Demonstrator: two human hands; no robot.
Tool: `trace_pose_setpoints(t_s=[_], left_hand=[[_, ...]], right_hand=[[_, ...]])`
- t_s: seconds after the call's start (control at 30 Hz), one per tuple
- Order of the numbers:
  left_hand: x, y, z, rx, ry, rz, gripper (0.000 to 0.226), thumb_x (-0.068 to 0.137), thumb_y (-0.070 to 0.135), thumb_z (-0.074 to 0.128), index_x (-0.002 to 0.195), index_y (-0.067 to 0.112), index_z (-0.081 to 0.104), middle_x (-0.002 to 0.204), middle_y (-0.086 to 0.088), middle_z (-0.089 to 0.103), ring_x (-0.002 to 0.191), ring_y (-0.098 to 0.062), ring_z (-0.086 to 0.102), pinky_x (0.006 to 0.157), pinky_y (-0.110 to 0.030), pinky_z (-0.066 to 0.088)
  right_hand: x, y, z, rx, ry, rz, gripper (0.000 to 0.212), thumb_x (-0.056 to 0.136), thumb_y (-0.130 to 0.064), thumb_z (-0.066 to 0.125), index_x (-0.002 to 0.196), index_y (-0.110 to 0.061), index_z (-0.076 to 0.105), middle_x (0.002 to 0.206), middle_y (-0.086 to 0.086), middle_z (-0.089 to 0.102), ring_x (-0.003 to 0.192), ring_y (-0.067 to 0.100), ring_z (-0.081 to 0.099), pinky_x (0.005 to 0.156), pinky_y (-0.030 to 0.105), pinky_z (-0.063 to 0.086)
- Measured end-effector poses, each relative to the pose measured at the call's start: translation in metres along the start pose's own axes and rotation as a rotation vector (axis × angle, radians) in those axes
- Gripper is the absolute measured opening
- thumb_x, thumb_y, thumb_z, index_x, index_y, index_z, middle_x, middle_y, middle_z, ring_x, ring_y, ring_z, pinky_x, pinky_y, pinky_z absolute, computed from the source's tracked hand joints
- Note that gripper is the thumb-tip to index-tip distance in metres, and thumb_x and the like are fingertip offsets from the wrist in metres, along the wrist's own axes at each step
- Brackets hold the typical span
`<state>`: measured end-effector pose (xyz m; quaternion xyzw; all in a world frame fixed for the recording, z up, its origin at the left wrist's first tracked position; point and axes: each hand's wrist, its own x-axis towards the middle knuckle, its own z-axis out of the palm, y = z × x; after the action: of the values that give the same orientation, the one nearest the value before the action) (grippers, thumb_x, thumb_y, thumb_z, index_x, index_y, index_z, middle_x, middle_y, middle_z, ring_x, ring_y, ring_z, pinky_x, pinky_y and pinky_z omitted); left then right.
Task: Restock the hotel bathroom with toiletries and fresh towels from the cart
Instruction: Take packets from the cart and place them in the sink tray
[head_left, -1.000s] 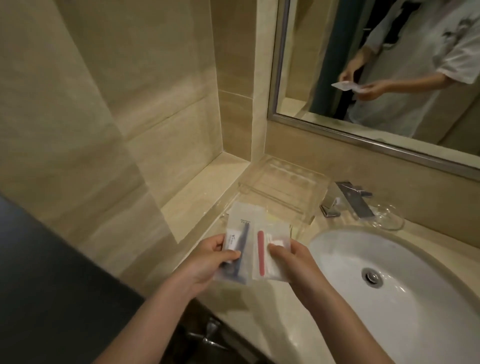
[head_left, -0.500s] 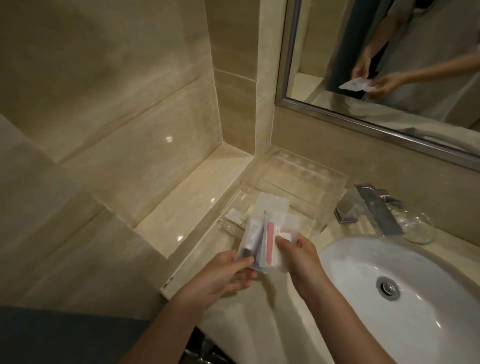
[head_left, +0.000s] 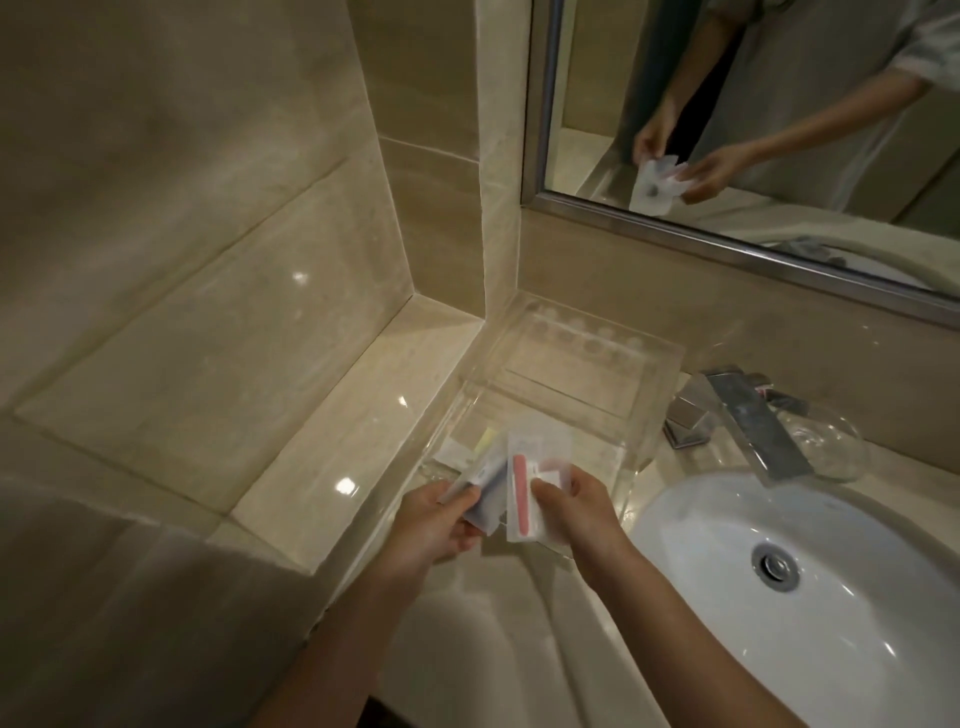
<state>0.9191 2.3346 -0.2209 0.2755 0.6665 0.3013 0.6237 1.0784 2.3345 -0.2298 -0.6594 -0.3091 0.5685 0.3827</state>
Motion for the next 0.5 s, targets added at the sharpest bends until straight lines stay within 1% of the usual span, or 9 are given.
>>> trace_pose_setpoints(t_s=[0.07, 0.17, 0.27, 0.33, 0.37, 0.43, 0.5], left_hand=[[0.008, 0.002, -0.004, 0.03, 0.021, 0.013, 0.028, 0.088, 0.02, 0.062, 0.106, -0.003, 0.061, 0.078, -0.016, 0.068, 0.057, -0.018, 0.063, 0.046, -0.02, 0.048], [0.019, 0.006, -0.012, 0.028, 0.049, 0.005, 0.032, 0.088, 0.021, 0.062, 0.111, -0.001, 0.059, 0.081, -0.018, 0.07, 0.053, -0.014, 0.065, 0.044, -0.018, 0.046], [0.034, 0.011, -0.015, 0.058, 0.059, -0.024, 0.04, 0.088, 0.021, 0.063, 0.12, -0.001, 0.053, 0.08, -0.018, 0.07, 0.051, -0.013, 0.067, 0.04, -0.017, 0.044], [0.045, 0.013, -0.013, 0.099, 0.056, -0.027, 0.042, 0.088, 0.022, 0.063, 0.12, -0.002, 0.052, 0.077, -0.015, 0.071, 0.056, -0.015, 0.069, 0.042, -0.018, 0.046], [0.05, 0.014, -0.012, 0.111, 0.053, -0.029, 0.042, 0.088, 0.022, 0.063, 0.12, -0.003, 0.052, 0.076, -0.015, 0.071, 0.059, -0.016, 0.07, 0.043, -0.018, 0.047], [0.059, 0.018, -0.007, 0.123, 0.044, -0.032, 0.041, 0.088, 0.019, 0.062, 0.12, -0.005, 0.051, 0.074, -0.014, 0.069, 0.062, -0.018, 0.07, 0.045, -0.02, 0.048], [0.066, 0.022, -0.003, 0.145, 0.036, -0.02, 0.035, 0.089, 0.016, 0.061, 0.114, -0.006, 0.052, 0.071, -0.014, 0.067, 0.056, -0.017, 0.068, 0.044, -0.019, 0.048]], right_hand=[[0.005, 0.004, -0.006, -0.011, 0.02, 0.009, 0.019, 0.089, -0.007, 0.055, 0.107, -0.01, 0.061, 0.091, 0.004, 0.066, 0.083, 0.019, 0.065, 0.064, 0.027, 0.053], [0.009, 0.015, -0.017, 0.042, 0.063, 0.056, 0.017, 0.091, -0.01, 0.055, 0.108, -0.012, 0.059, 0.09, 0.002, 0.065, 0.082, 0.019, 0.065, 0.066, 0.029, 0.054], [0.011, 0.024, -0.025, 0.095, 0.075, 0.105, 0.016, 0.093, -0.01, 0.054, 0.108, -0.012, 0.059, 0.094, 0.008, 0.067, 0.086, 0.026, 0.066, 0.076, 0.038, 0.056], [0.012, 0.028, -0.027, 0.113, 0.076, 0.122, 0.013, 0.093, -0.01, 0.053, 0.102, -0.016, 0.06, 0.096, 0.01, 0.067, 0.088, 0.029, 0.066, 0.082, 0.044, 0.055], [0.012, 0.03, -0.029, 0.117, 0.079, 0.132, 0.013, 0.093, -0.01, 0.053, 0.099, -0.017, 0.061, 0.095, 0.011, 0.068, 0.089, 0.029, 0.067, 0.083, 0.045, 0.055], [0.013, 0.036, -0.031, 0.118, 0.091, 0.153, 0.014, 0.093, -0.01, 0.053, 0.103, -0.015, 0.061, 0.095, 0.011, 0.068, 0.088, 0.029, 0.067, 0.081, 0.044, 0.056], [0.014, 0.041, -0.033, 0.11, 0.102, 0.168, 0.017, 0.093, -0.011, 0.053, 0.109, -0.011, 0.059, 0.097, 0.011, 0.068, 0.088, 0.029, 0.067, 0.08, 0.042, 0.056]])
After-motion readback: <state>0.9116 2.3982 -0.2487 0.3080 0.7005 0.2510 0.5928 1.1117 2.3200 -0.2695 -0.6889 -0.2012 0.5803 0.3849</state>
